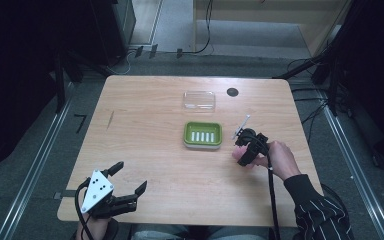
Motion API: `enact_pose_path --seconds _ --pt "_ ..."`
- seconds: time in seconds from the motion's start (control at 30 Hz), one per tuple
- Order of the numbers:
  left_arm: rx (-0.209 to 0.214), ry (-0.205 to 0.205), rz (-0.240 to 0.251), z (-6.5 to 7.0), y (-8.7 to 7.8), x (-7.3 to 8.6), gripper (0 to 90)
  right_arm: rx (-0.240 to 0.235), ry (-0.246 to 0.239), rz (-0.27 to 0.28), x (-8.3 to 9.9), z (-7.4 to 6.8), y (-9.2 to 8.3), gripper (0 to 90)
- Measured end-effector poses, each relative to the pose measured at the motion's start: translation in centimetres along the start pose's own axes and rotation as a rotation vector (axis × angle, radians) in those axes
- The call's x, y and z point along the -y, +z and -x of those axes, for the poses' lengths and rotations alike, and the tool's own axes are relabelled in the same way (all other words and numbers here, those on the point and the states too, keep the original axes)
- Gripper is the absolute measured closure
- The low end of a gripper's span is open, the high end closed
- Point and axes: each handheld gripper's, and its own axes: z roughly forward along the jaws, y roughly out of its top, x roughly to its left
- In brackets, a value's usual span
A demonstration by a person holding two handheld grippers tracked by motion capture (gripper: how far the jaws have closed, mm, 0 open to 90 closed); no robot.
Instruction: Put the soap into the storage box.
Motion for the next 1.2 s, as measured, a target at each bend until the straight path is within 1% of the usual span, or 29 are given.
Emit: enact_pose_path --seconds 0.3,0.4,0.6,0.63,0.67,0.7,0.77,0.97,1.2 --pt "0.002 0.001 -0.002 0.0 0.0 0.0 13.9 0.006 0.001 0.021 -0.1 0.1 -0.5 38.4" --pt "0.002 0.003 -0.002 0.0 0.0 0.0 13.9 0.011 0.006 0.034 -0.4 0.1 -0.7 38.4" --pt "-0.001 0.0 0.001 0.0 0.0 0.0 13.9 0.014 -0.012 0.059 -1.6 0.1 -1.0 38.4" --pt "-0.002 0.0 -0.001 0.0 -0.1 0.0 13.9 0.016 -0.006 0.055 -1.8 0.0 -1.1 38.4" --pt "-0.003 0.0 -0.001 0.0 -0.1 0.0 13.9 0.014 -0.017 0.065 -1.9 0.1 -1.1 38.4" --pt "-0.004 0.0 -0.001 -0.1 -0.1 0.0 13.9 0.016 -0.012 0.061 -2.0 0.0 -1.2 38.4" --pt "-0.003 0.0 0.0 0.0 -0.1 0.0 13.9 0.018 -0.02 0.064 -2.2 0.0 -1.2 38.4" --pt "0.001 0.002 0.001 0.0 0.0 0.0 13.9 0.023 -0.021 0.088 -2.5 0.1 -1.4 38.4" --pt "0.001 0.002 0.0 0.0 0.0 0.0 13.9 0.027 -0.022 0.101 -3.1 0.1 -1.7 38.4"
